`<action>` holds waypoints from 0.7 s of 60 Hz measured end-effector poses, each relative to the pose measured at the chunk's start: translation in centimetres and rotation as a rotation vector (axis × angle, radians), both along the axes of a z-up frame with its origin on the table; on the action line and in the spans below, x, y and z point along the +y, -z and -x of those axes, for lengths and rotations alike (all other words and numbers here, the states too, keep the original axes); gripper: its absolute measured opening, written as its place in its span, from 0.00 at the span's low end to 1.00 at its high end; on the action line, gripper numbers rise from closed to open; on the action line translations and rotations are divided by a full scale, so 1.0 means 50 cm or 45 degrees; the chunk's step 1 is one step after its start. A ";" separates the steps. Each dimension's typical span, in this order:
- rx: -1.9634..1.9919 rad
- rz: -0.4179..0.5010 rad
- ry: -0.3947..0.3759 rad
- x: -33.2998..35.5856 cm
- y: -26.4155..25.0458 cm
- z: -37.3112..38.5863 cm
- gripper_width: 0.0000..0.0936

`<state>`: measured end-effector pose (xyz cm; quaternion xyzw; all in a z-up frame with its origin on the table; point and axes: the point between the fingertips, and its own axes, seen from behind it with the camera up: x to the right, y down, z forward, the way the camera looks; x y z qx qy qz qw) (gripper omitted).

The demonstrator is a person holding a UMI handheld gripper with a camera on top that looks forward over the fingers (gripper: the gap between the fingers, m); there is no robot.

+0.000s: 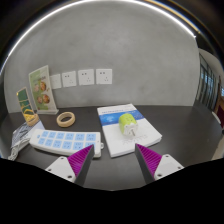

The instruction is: Unplug charger

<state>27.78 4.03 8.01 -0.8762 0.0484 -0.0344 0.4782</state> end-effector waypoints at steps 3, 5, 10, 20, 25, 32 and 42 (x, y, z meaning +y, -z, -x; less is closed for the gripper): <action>-0.015 -0.021 0.000 -0.056 -0.016 0.033 0.89; -0.022 -0.027 0.002 -0.100 -0.025 0.058 0.89; -0.027 -0.039 -0.006 -0.202 -0.035 0.121 0.91; -0.059 -0.021 -0.036 -0.383 -0.038 0.197 0.90; -0.083 -0.028 -0.022 -0.448 -0.047 0.200 0.90; -0.132 -0.062 -0.012 -0.505 -0.059 0.175 0.90; -0.215 -0.083 -0.007 -0.558 -0.051 0.066 0.89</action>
